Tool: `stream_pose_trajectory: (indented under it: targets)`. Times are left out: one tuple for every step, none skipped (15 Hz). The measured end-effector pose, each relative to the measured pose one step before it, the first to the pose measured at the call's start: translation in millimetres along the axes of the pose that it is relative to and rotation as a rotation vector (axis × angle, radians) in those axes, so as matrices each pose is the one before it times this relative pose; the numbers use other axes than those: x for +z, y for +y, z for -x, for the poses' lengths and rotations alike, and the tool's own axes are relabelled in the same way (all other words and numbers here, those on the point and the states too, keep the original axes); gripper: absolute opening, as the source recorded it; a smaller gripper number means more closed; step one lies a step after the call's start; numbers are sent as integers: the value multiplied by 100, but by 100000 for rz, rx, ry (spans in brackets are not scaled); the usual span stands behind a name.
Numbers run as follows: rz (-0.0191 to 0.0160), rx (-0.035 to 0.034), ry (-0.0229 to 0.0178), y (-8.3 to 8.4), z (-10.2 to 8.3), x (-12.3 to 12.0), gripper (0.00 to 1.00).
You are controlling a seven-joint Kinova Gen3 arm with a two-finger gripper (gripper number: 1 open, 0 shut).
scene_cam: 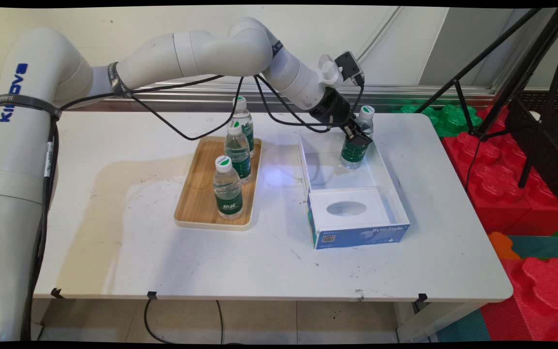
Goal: Place the picked object on the tray
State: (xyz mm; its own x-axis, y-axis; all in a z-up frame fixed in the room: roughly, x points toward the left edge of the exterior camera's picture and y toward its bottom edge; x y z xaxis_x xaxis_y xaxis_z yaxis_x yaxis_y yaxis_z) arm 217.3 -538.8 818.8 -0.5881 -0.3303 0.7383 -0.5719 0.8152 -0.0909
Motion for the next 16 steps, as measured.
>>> stream_pose_trajectory:
  targets:
    - [-24, 74, 78, -70, -63, 55, 0]
    - [9, 65, 70, -34, -72, 52, 0]
    - [-35, 129, 96, -61, -133, 51, 0]
    - [-34, 126, 31, -44, -76, 25, 0]
    - [51, 118, 24, -49, -141, 10, 0]
    - [36, 20, 44, -29, -85, -10, 0]
    - [22, 97, 31, -40, -106, -50, 0]
    - [-5, 37, 64, -26, -87, -63, 0]
    - [91, 133, 175, 6, -154, -154, 0]
    - [78, 21, 240, -5, -153, -237, 0]
    - [136, -54, 367, 28, -152, -356, 0]
    - [151, -214, 360, 53, -140, -383, 0]
    - [107, -118, 264, 55, -80, -278, 0]
    - [-10, -246, 462, 59, -100, -524, 0]
    - [10, -122, 317, 50, -68, -355, 0]
    - [-11, 13, 566, 86, -140, -590, 0]
